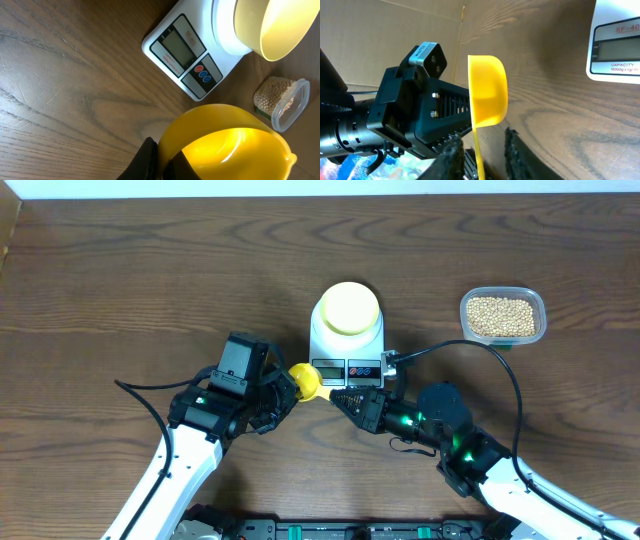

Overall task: Scoop item into bowl and weigh 50g on scale
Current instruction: 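Move the right gripper to the scoop handle near the left gripper, then close the right gripper on the scoop handle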

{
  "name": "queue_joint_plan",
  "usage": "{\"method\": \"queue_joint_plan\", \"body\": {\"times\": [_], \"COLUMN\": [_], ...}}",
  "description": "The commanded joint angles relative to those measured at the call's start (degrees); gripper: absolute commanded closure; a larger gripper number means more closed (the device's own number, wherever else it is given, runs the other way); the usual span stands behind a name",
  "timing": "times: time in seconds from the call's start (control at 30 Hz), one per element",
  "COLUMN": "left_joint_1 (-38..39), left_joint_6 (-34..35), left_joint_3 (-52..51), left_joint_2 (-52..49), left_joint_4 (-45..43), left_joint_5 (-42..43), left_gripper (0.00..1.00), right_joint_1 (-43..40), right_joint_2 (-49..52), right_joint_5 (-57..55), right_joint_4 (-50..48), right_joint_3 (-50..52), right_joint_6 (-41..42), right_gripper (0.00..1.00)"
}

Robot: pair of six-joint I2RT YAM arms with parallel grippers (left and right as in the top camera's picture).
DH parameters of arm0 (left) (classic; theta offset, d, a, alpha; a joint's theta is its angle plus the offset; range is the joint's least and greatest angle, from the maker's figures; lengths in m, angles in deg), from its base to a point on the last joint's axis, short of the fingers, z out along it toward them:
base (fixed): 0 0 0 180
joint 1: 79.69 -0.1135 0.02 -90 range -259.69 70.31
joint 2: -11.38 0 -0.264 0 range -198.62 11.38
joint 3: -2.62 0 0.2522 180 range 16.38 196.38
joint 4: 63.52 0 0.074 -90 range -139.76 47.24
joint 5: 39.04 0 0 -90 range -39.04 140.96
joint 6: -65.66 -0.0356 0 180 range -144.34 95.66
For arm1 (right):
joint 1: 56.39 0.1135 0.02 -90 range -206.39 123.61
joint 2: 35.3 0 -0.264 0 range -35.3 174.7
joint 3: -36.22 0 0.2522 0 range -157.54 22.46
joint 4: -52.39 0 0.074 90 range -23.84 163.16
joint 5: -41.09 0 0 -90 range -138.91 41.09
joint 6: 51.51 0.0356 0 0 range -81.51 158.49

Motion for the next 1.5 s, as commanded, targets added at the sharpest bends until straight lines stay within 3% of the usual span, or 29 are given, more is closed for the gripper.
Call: {"method": "queue_joint_plan", "body": {"times": [0.0, 0.2, 0.57, 0.83, 0.93, 1.1, 1.47], "left_joint_1": [0.2, 0.2, 2.7, 2.7, 2.7, 2.7, 2.8], "left_joint_6": [0.5, 0.5, -1.2, -1.2, -1.2, -3.2, -3.6], "left_joint_3": [-0.1, -0.1, -0.1, -0.1, -0.1, -0.1, -0.1], "left_joint_2": [-0.3, -0.3, -0.3, -0.3, -0.3, -0.3, -0.3], "left_joint_4": [0.0, 0.0, -0.2, -0.2, -0.1, 0.1, 0.5], "left_joint_5": [-0.7, -0.7, -0.7, -0.7, -0.7, -0.7, -0.6], "left_gripper": [0.93, 0.93, 0.92, 0.93, 0.93, 0.93, 0.93], "right_joint_1": [0.3, 0.3, 0.3, 0.3, 0.2, 0.2, 0.2], "right_joint_2": [0.1, 0.1, 0.1, 0.1, 0.1, 0.1, 0.1], "right_joint_5": [0.5, 1.3, 3.1, 3.2, 3.2, 3.2, 3.2], "right_joint_4": [-0.2, -0.9, -1.7, -1.6, -1.6, -1.6, -1.6], "right_joint_3": [-0.8, -0.8, -0.8, -0.8, -0.8, -0.8, -0.8], "right_joint_6": [0.0, 0.0, -1.1, -1.1, -1.6, -1.6, -2.6], "right_gripper": [0.79, 0.89, 0.90, 0.99, 0.99, 0.88, 0.95]}}
